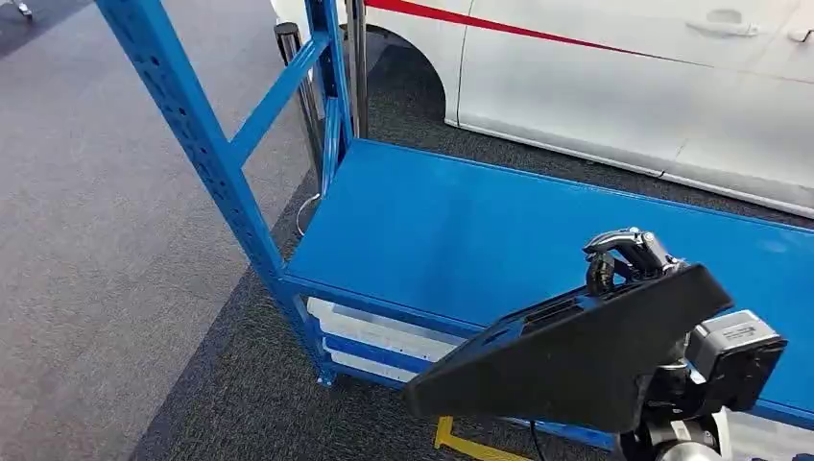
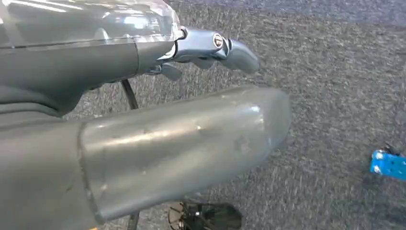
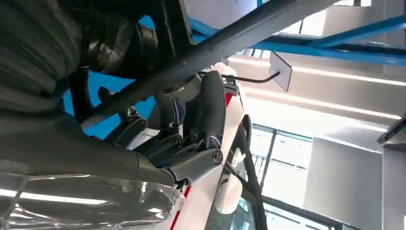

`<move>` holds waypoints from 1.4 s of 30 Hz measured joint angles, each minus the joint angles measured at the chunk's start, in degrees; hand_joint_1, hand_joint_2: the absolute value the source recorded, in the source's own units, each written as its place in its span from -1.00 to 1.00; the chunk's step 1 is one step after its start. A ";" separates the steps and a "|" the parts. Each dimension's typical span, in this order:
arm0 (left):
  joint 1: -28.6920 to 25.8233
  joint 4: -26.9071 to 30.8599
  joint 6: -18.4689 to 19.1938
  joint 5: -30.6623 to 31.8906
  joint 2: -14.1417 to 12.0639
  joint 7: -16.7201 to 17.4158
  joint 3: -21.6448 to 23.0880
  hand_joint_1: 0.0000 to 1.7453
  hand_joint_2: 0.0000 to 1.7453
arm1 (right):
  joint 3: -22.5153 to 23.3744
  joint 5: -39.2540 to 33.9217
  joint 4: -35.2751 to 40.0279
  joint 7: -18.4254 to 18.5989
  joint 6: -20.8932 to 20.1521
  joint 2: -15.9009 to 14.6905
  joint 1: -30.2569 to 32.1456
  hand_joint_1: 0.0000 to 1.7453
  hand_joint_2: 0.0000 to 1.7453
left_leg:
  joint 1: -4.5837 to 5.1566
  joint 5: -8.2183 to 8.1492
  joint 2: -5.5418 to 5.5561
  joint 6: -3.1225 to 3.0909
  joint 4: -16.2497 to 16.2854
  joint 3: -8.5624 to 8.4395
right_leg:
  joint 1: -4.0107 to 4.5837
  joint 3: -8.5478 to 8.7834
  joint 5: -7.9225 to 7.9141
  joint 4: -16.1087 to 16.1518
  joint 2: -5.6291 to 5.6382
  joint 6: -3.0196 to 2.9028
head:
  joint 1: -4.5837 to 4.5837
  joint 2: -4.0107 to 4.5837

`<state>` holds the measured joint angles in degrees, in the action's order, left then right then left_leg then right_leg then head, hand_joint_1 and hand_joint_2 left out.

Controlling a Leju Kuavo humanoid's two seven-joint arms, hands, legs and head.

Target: Take the parts from the cabinet and place them on the table.

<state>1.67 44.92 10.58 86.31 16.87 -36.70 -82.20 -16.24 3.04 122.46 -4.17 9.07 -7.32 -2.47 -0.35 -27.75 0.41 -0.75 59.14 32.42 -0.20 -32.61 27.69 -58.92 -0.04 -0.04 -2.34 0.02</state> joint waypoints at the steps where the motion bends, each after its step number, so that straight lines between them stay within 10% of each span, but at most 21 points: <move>1: -0.05 0.00 0.43 -0.15 0.00 0.15 0.00 -1.00 -1.00 | 0.04 -0.30 0.04 0.09 0.07 0.00 0.26 1.00 1.00 | 0.10 0.14 0.01 -0.30 -0.09 0.00 | -0.06 0.06 -0.10 0.14 0.01 0.32 | -0.04 0.00; 3: 0.05 0.00 0.81 -0.37 0.11 0.35 0.00 -1.00 -1.00 | 0.13 -2.29 0.30 -0.37 -0.24 0.00 1.56 1.00 1.00 | -0.39 0.70 -0.03 -1.13 -0.97 -0.31 | -0.22 -0.20 1.05 -0.97 0.06 0.85 | 0.00 -0.02; 6: 0.01 0.00 1.11 -0.44 0.13 0.39 -0.02 -1.00 -1.00 | 0.15 -6.34 0.92 -2.54 -2.01 0.00 3.73 1.00 1.00 | -0.33 0.80 -0.10 -1.47 -1.03 -0.16 | -0.53 -5.40 7.22 -12.04 0.04 1.57 | 0.04 0.00; 8: -0.04 0.00 1.33 -0.44 0.31 0.42 -0.02 -1.00 -1.00 | 0.06 -7.83 1.31 -3.61 -2.36 0.02 5.85 1.00 1.00 | -0.32 0.74 -0.05 -1.52 -0.95 -0.13 | -0.58 -7.85 8.38 -16.96 0.03 1.69 | 0.04 0.00; 12: -0.03 0.02 1.62 -0.50 0.77 0.42 0.00 -1.00 -1.00 | 0.00 -9.95 2.97 -5.33 -2.86 0.07 8.31 1.00 1.00 | -0.31 0.34 0.00 -1.06 -0.86 -0.83 | -0.51 -0.26 -0.66 -0.97 -0.01 0.91 | 0.07 -0.02; 17: -0.02 0.13 2.32 -0.61 0.96 0.37 0.00 -1.00 -1.00 | -0.13 -11.24 4.68 -7.35 -3.30 0.35 11.06 1.00 1.00 | 0.02 0.75 0.02 0.19 -1.01 -0.64 | 0.01 -0.07 -0.60 0.53 0.08 -0.14 | 0.02 -0.02; 23: -0.17 0.42 2.67 0.07 1.14 0.44 0.00 -1.00 -1.00 | -0.55 -12.13 5.73 -9.22 -3.56 1.42 14.19 1.00 1.00 | -0.28 -10.16 -0.09 1.18 15.57 4.77 | -0.26 -1.53 -1.96 0.65 -0.66 -1.57 | -0.07 0.00; 27: -0.19 0.61 2.69 0.24 1.14 0.50 0.02 -1.00 -1.00 | -0.55 -13.24 6.36 -10.66 -3.91 1.75 16.22 1.00 1.00 | -0.36 -3.97 -0.09 0.87 1.60 -4.31 | -0.33 -3.39 -2.43 -0.96 -0.61 -0.98 | -0.07 0.00; 28: -0.07 0.61 2.69 0.28 1.14 0.52 0.02 -1.00 -1.00 | -0.55 -13.35 6.65 -11.04 -3.96 1.79 16.68 1.00 1.00 | -0.24 -4.73 0.07 0.51 -0.58 -5.10 | -0.28 -3.65 -2.63 -1.28 -0.60 -0.65 | -0.07 -0.02; 33: -0.21 0.66 2.51 0.63 1.60 0.46 0.02 -1.00 -1.00 | -0.66 -13.46 7.26 -12.22 -4.50 1.84 18.15 1.00 1.00 | -0.24 -1.65 -0.29 -1.16 -1.23 -3.69 | -0.35 -4.02 -3.73 -1.07 -0.30 1.24 | -0.02 -0.02; 38: -0.25 0.68 2.29 1.09 1.73 0.63 0.02 -1.00 -1.00 | -0.92 -12.96 7.37 -12.61 -3.83 1.86 19.36 1.00 1.00 | -0.10 1.15 -0.69 -2.07 -0.98 -0.02 | -0.68 -7.43 9.06 -15.33 -0.12 2.47 | 0.13 -0.02; 40: -0.32 0.68 2.23 1.40 1.88 1.09 0.02 -1.00 -1.00 | -0.92 -12.57 7.37 -12.87 -3.12 1.86 20.15 1.00 1.00 | -0.07 2.07 -0.71 -1.89 -0.62 1.62 | -0.67 -5.09 6.61 -15.15 -0.12 2.38 | 0.13 0.00; 42: -0.34 0.68 2.18 1.81 2.01 1.27 0.02 -1.00 -1.00 | -0.92 -12.48 7.37 -13.25 -2.60 1.86 20.73 1.00 1.00 | 0.04 2.88 -0.70 -1.68 -0.47 2.69 | -0.46 1.99 3.02 -5.96 -0.11 1.63 | 0.15 -0.02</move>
<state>1.33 45.59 12.76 88.13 18.88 -35.43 -82.18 -17.16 -9.44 129.83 -17.42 6.47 -5.46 18.26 -0.31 -24.87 -0.29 -2.42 58.68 35.11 -0.67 -30.62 30.71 -64.89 -0.15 1.59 -2.19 0.00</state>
